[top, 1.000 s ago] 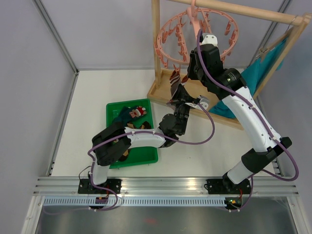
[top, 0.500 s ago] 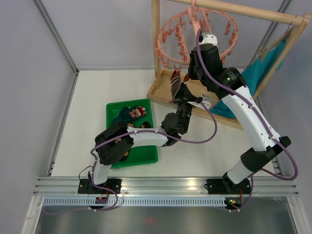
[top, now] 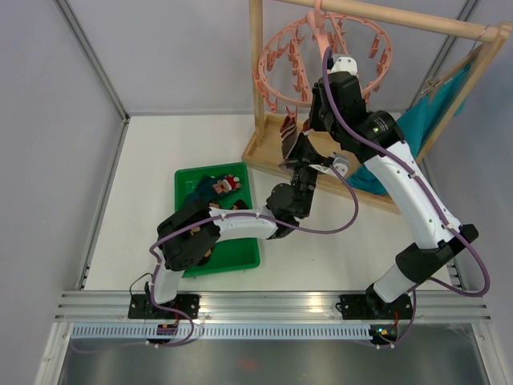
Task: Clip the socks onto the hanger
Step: Clamp the sock onto the hanger.
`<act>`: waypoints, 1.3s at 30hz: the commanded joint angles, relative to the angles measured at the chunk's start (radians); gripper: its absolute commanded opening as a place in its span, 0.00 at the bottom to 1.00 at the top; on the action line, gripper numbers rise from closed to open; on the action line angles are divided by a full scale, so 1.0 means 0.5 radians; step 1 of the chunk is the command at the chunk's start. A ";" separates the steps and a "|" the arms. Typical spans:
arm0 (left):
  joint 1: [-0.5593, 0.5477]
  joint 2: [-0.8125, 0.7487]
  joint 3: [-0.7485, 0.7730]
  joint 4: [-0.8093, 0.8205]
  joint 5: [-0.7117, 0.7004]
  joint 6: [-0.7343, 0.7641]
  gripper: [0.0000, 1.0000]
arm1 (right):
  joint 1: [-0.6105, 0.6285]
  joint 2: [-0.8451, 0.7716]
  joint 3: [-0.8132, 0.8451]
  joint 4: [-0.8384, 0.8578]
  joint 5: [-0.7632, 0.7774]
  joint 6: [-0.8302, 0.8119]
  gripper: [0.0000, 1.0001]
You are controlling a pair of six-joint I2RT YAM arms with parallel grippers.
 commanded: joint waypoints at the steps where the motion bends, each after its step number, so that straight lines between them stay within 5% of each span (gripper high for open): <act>1: 0.015 0.025 0.089 0.727 0.037 0.068 0.02 | 0.005 0.011 0.050 0.063 0.007 -0.026 0.00; 11: 0.015 0.009 0.086 0.727 0.037 0.059 0.02 | 0.008 0.014 0.056 0.051 -0.021 -0.029 0.03; 25: 0.012 -0.027 0.025 0.724 0.024 0.022 0.04 | 0.005 -0.044 0.004 0.121 -0.104 -0.023 0.59; 31: 0.012 -0.104 -0.046 0.663 -0.061 -0.076 0.23 | 0.005 -0.078 -0.027 0.137 -0.141 -0.016 0.66; 34: 0.012 -0.214 -0.150 0.553 -0.114 -0.214 0.54 | 0.005 -0.124 -0.100 0.170 -0.165 -0.010 0.68; 39: 0.012 -0.512 -0.432 0.219 -0.114 -0.646 0.71 | 0.005 -0.246 -0.235 0.250 -0.220 -0.004 0.70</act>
